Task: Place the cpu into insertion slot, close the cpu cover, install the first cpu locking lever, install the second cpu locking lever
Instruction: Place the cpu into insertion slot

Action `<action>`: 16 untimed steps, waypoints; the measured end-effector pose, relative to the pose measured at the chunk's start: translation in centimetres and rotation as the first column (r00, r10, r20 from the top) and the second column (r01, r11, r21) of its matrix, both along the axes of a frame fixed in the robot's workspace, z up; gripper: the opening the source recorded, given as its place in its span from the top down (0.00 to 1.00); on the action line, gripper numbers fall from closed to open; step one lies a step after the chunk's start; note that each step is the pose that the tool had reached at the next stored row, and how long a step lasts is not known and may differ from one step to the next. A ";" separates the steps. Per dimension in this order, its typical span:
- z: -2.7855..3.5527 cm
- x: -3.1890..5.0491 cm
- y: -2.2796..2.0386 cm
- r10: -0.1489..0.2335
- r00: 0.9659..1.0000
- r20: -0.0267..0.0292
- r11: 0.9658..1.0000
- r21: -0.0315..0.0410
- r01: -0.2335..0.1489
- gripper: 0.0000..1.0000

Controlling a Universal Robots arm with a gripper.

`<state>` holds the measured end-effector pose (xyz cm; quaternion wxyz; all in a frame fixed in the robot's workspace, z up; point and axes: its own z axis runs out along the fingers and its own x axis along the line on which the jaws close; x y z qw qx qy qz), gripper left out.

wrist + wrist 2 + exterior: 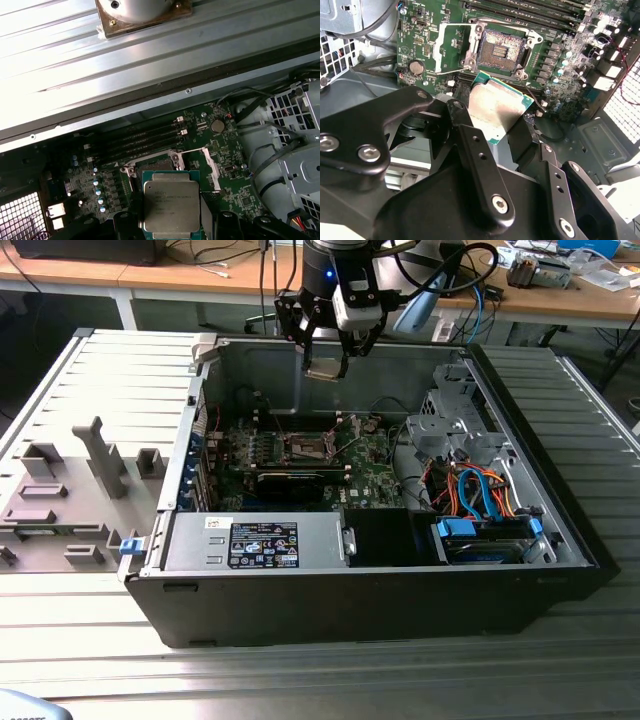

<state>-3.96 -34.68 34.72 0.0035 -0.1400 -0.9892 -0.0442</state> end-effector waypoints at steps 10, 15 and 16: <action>0.00 0.00 0.00 -0.005 1.000 0.000 1.000 0.000 0.005 0.45; 0.00 0.00 0.00 -0.009 1.000 0.000 1.000 0.000 0.009 0.45; 0.00 0.00 0.00 -0.010 1.000 0.000 1.000 0.000 0.010 0.45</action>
